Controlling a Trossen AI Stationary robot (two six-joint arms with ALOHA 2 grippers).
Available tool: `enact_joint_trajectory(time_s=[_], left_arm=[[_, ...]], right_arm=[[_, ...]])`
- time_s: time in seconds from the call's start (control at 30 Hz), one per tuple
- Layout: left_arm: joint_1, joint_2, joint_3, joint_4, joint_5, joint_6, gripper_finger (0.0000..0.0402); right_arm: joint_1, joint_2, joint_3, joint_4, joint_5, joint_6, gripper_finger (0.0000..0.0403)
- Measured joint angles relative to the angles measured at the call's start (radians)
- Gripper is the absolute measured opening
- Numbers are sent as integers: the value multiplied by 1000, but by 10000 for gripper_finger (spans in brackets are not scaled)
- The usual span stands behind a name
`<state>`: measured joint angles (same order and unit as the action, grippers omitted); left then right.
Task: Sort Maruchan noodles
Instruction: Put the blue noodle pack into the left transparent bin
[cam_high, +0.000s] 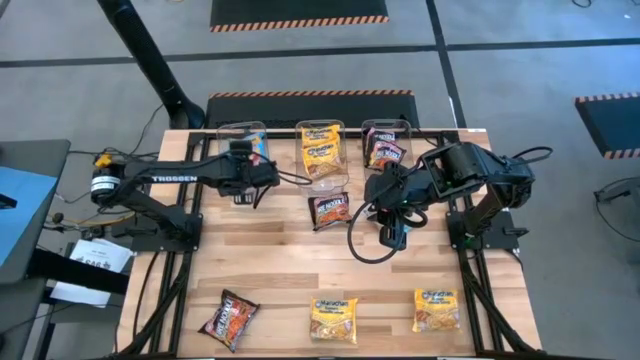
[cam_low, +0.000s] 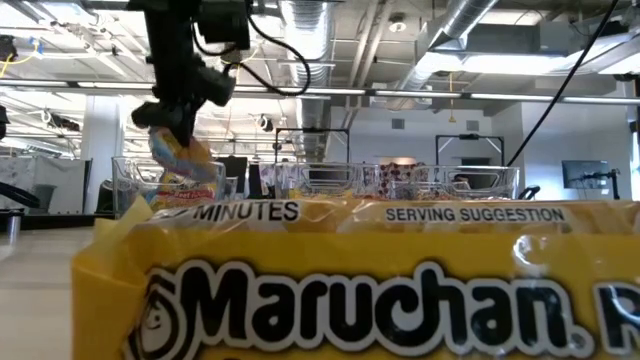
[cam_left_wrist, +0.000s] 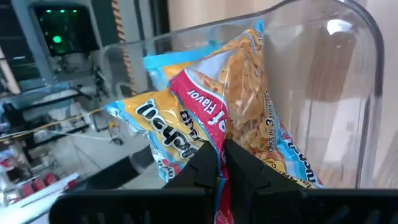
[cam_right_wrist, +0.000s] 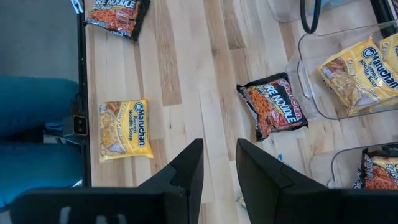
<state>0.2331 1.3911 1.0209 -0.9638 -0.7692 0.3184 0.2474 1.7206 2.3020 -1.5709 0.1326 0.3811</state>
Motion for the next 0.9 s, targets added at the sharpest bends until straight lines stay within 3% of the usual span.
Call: enact_joint_trajectory(time_s=[0.23,0.5,0.67,0.9], left_arm=[[47,0,-85,101,46,53,4],[108,0,-96,156,99,60,5],[149,0,-96,152,201,89,5],[180,0,-96,152,268,92,54]], right_arm=[[0,0,0,0,0,0,118],[0,0,0,0,0,1,118],[0,0,0,0,0,4,118],[0,0,0,0,0,4,118]])
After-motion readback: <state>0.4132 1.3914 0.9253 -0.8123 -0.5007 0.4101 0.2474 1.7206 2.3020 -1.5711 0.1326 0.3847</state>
